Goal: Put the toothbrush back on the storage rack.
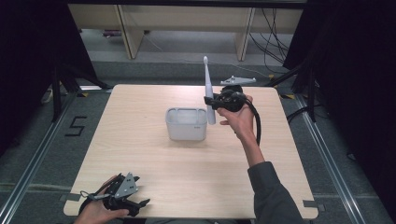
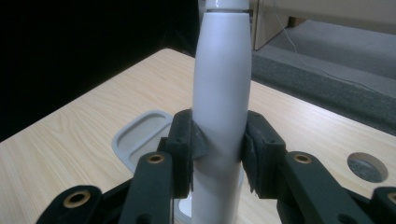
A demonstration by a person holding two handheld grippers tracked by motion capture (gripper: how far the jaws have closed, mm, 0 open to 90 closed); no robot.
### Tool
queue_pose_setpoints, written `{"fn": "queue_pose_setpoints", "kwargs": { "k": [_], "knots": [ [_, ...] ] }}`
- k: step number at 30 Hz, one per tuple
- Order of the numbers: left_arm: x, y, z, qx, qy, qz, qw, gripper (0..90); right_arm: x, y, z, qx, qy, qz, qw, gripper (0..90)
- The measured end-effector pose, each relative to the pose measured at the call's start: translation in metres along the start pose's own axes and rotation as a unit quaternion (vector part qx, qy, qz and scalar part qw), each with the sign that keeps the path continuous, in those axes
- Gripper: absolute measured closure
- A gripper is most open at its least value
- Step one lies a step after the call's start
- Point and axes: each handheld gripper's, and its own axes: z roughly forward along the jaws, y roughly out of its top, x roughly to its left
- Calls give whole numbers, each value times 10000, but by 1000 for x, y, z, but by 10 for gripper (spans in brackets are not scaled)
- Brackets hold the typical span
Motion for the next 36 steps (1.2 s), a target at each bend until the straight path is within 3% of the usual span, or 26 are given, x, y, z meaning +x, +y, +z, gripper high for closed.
{"fn": "queue_pose_setpoints", "kwargs": {
  "k": [2,4,7,8,9,11,14,18,19,20,22,23,29,34,36],
  "knots": [
    [2,0,-1,79,-2,56,10000,163,1,1,1,-13,29,29,10000,668],
    [0,0,0,-5,-35,-9,10000,163,3,3,4,-33,56,22,10000,668],
    [1,0,-1,49,1,56,10000,163,5,6,8,-55,53,-3,10000,668],
    [0,0,-1,-11,-16,-4,10000,163,6,7,9,-10,21,87,10000,669],
    [0,0,-1,-12,-21,2,10000,163,5,7,12,-47,29,-38,10000,668],
    [0,0,-1,-1,-9,7,10000,163,5,8,16,-53,27,-43,10000,668],
    [0,0,-1,-13,-24,2,10000,163,6,8,19,-41,24,73,10000,668],
    [0,0,0,-15,-27,5,10000,163,5,9,25,-74,42,84,9999,668],
    [0,0,-1,-15,-24,14,10000,163,4,9,26,-111,-48,32,9999,668],
    [0,0,-1,-17,-26,12,10000,163,6,10,28,-57,18,188,9998,668],
    [1,0,-1,50,-13,87,9999,163,6,10,29,-67,10,188,9998,668],
    [0,0,-1,-12,-29,7,10000,163,6,10,31,-93,10,154,9998,668],
    [0,0,-1,-22,-8,11,10000,163,5,9,38,-52,-54,225,9997,668],
    [0,0,-1,-22,-22,20,10000,163,2,7,42,-91,-95,97,9999,668],
    [0,1,-2,1,-12,58,10000,163,4,6,42,-47,-123,248,9996,667]
  ]
}}
